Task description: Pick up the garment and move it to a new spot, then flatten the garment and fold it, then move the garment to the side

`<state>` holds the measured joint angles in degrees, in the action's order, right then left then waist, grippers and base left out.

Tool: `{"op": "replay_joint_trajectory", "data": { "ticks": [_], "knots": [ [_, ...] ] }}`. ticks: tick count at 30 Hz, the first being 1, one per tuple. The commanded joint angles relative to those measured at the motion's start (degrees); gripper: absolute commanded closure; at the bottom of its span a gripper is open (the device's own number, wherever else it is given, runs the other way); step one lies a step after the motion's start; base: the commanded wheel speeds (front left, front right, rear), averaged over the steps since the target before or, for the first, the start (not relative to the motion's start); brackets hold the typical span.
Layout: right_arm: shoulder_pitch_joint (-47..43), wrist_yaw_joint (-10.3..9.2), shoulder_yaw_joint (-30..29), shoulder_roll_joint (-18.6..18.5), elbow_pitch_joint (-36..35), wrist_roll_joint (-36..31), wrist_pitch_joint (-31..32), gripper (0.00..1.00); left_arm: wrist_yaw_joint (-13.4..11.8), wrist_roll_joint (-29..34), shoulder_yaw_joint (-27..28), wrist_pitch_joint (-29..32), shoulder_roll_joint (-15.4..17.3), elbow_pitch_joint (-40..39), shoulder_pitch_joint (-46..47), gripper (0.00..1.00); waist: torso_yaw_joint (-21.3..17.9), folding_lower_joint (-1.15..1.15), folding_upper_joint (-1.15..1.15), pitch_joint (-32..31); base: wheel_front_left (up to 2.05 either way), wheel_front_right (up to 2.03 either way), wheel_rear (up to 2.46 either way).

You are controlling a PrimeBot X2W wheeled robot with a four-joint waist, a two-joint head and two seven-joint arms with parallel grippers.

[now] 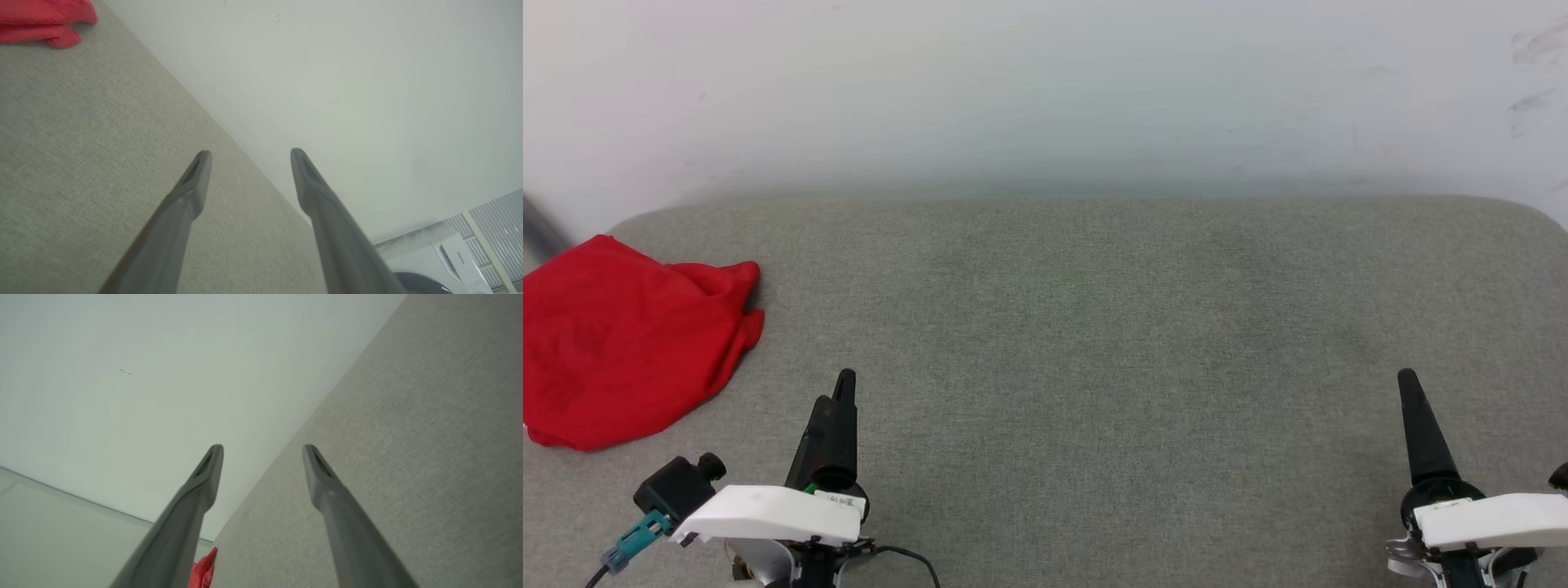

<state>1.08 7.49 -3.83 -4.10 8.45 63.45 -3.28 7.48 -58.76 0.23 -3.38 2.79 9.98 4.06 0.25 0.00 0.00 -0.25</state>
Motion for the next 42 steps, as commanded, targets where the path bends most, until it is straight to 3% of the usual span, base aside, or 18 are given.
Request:
{"op": "replay_joint_trajectory", "data": {
  "ticks": [1, 10, 21, 42],
  "knots": [
    [0.24, 0.0, 0.1, -0.41, -1.1, -1.68, -0.39, 0.0, 0.01, 1.66, -0.13, -0.47, 0.33, -0.83, 0.61, 0.0, 0.0, 0.0, 0.0, 0.0, 0.0, 0.0, 0.0],
    [-0.01, 0.0, 0.9, -0.87, -3.02, -15.67, 0.08, 0.0, -0.12, 14.07, -0.55, -2.15, 1.62, -0.79, 0.33, 0.0, 0.06, 0.0, 0.0, -0.03, 0.0, 0.0, 0.0],
    [-1.16, 0.0, 1.07, -0.71, -8.37, -30.32, 2.26, 0.0, -1.27, 24.93, -1.45, -4.02, 2.8, -1.17, 0.42, 0.0, 0.22, 0.0, 0.0, -0.03, 0.0, 0.0, 0.0],
    [-2.83, 0.0, 0.39, 0.06, -11.29, -45.63, 3.48, 0.0, -3.44, 39.1, -4.43, -7.1, 4.85, -0.12, 0.66, 0.0, 0.5, 0.0, 0.0, -0.15, 0.0, 0.0, 0.0]
  ]
}}
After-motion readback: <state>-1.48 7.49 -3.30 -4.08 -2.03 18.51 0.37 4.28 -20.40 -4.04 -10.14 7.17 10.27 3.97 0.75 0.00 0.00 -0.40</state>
